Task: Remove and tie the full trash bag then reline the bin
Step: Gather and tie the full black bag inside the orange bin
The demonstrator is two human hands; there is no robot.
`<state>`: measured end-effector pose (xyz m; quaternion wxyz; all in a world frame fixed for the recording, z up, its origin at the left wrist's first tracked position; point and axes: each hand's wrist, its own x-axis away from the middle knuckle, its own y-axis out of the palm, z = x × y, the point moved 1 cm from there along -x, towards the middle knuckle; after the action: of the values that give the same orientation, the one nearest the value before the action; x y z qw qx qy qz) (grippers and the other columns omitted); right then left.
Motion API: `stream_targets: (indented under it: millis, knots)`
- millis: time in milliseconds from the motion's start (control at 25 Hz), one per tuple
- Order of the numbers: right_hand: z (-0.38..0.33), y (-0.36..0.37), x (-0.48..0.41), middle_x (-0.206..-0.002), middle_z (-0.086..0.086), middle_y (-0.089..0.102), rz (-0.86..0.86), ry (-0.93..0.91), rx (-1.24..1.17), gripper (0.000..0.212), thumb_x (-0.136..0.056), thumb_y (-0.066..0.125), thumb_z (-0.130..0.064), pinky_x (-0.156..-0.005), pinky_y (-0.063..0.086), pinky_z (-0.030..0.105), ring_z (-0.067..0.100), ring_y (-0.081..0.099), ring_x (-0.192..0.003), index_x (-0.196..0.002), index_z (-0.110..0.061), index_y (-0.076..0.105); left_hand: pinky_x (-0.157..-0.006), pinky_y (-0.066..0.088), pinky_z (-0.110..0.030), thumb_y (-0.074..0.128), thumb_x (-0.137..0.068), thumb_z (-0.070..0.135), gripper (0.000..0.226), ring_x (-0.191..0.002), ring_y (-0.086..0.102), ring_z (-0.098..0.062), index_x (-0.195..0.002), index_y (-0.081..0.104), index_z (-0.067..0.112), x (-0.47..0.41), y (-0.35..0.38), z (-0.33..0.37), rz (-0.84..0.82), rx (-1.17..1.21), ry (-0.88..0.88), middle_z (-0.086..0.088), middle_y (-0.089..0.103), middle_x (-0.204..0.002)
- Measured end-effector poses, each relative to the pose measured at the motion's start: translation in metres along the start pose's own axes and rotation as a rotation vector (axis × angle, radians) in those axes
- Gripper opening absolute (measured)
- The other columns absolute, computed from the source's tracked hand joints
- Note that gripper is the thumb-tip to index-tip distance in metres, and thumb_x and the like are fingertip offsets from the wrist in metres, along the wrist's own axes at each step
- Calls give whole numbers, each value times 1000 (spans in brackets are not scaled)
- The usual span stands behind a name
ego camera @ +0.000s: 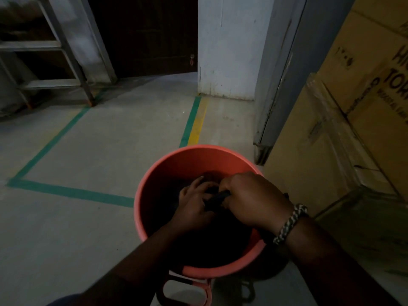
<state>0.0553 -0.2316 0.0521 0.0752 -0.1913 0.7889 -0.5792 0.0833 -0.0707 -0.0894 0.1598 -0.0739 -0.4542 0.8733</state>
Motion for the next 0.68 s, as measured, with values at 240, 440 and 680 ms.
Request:
stream_targets:
  millis: [240, 440, 680]
  knots:
    - [12, -5, -7, -91, -1, 73, 35, -1, -59, 10, -85, 65, -23, -73, 52, 34, 23, 66, -89, -91, -26, 73, -122, 16, -37, 50, -73, 18, 69, -152, 26, -23, -142, 56, 13, -8, -4, 5, -23, 20, 59, -5, 53, -150]
    - [29, -10, -10, -78, -9, 67, -32, 49, -126, 9, -82, 76, -35, -70, 53, 33, 10, 64, -79, -85, -28, 72, -124, 23, -31, 55, -88, 11, 49, -141, 47, -21, -135, 61, 19, -3, -12, 5, 163, 117, 22, -11, 56, -146]
    - [37, -14, -4, -75, -8, 65, -151, 52, -118, 15, -86, 76, -38, -73, 55, 34, 11, 64, -76, -82, -27, 67, -107, 44, -23, 61, -75, 19, 58, -121, 61, 0, -132, 61, 29, 8, -22, 9, 303, 264, 34, 15, 68, -127]
